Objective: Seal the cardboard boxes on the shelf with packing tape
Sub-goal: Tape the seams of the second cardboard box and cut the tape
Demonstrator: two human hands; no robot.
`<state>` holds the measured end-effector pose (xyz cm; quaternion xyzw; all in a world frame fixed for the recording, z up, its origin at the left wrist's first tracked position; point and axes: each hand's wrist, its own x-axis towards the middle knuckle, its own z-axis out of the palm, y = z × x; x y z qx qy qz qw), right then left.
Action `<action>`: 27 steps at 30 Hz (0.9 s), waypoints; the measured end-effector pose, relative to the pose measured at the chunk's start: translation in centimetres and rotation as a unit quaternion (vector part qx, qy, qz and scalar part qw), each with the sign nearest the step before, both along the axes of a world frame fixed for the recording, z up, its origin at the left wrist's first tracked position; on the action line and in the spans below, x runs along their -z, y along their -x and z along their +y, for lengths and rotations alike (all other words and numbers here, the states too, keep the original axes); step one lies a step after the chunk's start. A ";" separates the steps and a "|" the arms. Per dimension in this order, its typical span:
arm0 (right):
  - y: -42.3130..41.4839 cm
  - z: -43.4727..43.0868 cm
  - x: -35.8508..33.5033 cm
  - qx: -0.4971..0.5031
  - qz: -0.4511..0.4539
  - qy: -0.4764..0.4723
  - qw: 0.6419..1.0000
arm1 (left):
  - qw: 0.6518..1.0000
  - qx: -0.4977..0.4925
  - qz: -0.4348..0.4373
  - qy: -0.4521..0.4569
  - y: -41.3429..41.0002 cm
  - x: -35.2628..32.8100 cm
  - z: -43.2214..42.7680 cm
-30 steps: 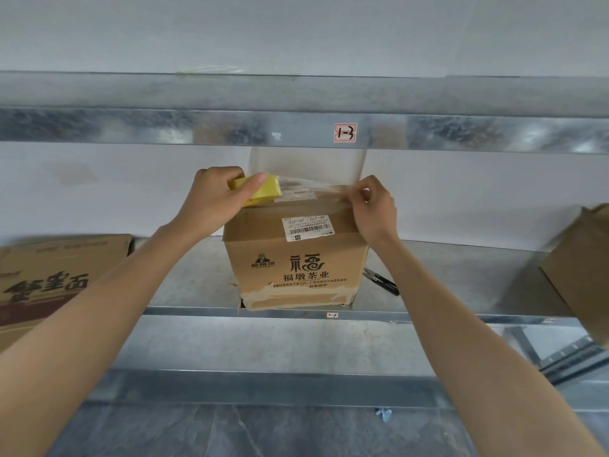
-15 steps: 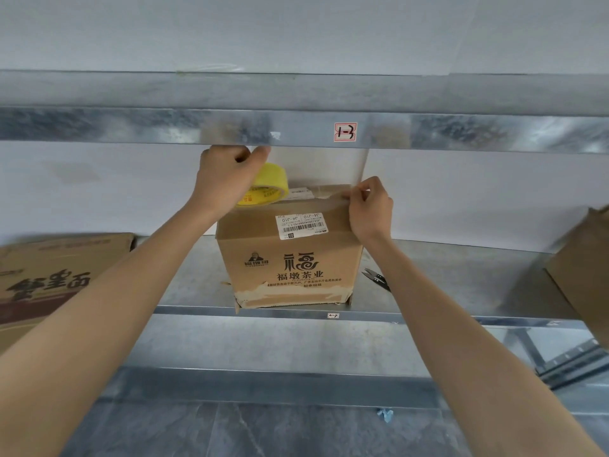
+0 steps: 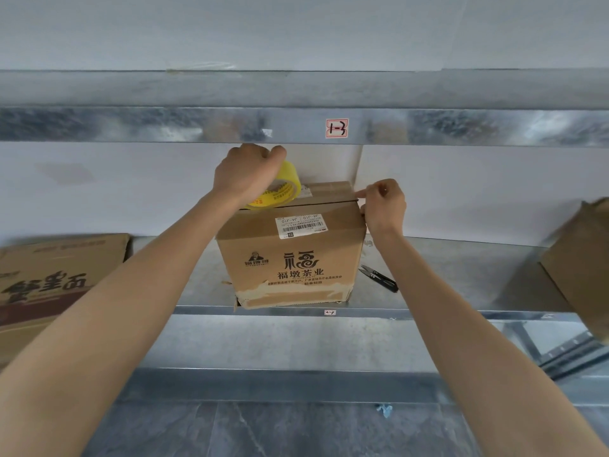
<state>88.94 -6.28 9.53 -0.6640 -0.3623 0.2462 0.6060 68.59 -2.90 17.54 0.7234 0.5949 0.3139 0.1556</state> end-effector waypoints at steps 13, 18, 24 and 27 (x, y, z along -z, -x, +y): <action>-1.6 0.4 0.7 -0.076 0.244 0.069 0.964 | 0.995 0.090 -0.043 0.009 2.0 0.7 1.0; -2.0 0.6 1.3 -0.079 0.274 0.087 0.955 | 0.995 0.090 -0.046 0.007 1.7 0.8 1.1; -1.1 0.9 2.7 -0.135 0.165 0.162 0.963 | 0.994 0.094 -0.060 0.013 1.5 1.0 1.2; -0.3 1.0 3.4 -0.158 0.151 0.187 0.958 | 0.995 0.085 -0.055 0.009 1.8 0.9 1.2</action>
